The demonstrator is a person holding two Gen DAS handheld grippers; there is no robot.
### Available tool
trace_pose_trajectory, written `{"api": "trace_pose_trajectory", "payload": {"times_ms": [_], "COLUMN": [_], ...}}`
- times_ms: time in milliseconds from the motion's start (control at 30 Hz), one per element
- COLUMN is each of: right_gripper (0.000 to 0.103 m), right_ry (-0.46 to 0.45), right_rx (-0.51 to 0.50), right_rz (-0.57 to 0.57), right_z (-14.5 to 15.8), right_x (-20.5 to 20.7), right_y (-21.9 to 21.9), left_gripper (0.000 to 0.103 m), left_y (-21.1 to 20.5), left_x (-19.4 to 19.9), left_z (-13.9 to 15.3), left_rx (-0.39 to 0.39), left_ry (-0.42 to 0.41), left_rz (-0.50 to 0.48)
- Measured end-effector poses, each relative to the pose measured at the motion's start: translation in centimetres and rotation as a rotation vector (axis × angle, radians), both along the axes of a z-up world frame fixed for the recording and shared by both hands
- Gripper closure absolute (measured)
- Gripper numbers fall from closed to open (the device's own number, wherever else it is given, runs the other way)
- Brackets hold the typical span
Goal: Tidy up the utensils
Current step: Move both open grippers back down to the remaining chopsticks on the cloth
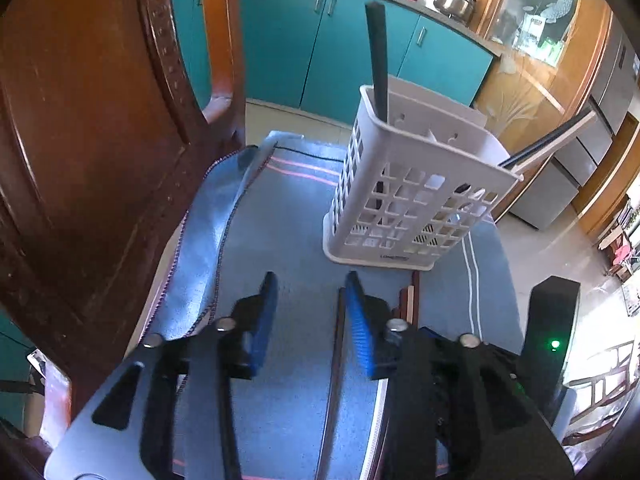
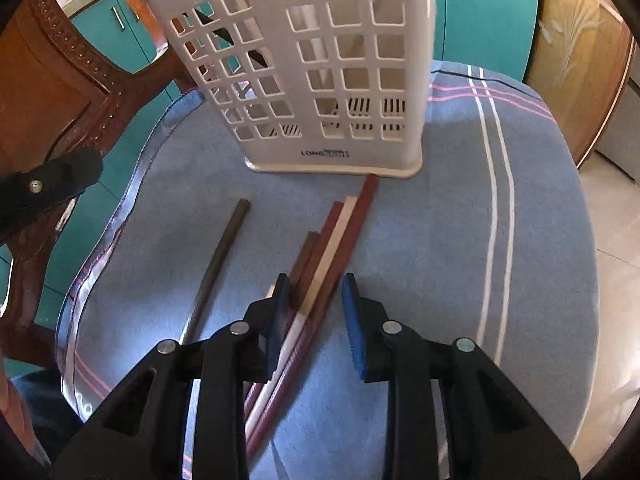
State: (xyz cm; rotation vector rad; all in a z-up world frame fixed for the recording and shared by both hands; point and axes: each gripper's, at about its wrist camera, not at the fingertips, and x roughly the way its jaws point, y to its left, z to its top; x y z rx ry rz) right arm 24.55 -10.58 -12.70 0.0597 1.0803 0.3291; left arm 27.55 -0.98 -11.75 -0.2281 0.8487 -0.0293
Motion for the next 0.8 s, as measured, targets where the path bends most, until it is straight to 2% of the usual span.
{"api": "trace_pose_trajectory", "payload": {"times_ms": [200, 267, 533, 800], "right_gripper": [0.074, 0.077, 0.079, 0.078], "right_ry": [0.0, 0.013, 0.067, 0.059], "right_rx": [0.037, 0.051, 0.019, 0.018], "right_rz": [-0.025, -0.037, -0.028, -0.065], "right_z": [-0.1, 0.0, 0.4, 0.3], "right_x": [0.6, 0.9, 1.3, 1.6], "right_y": [0.4, 0.0, -1.6, -4.0], "left_gripper": [0.064, 0.064, 0.059, 0.055], "left_y": [0.5, 0.6, 0.0, -0.7], "left_x": [0.4, 0.5, 0.6, 0.7], "left_z": [-0.7, -1.0, -1.8, -2.2], "left_rx": [0.014, 0.014, 0.045, 0.059], "left_ry": [0.035, 0.047, 0.069, 0.083], "left_rz": [0.025, 0.032, 0.016, 0.001]}}
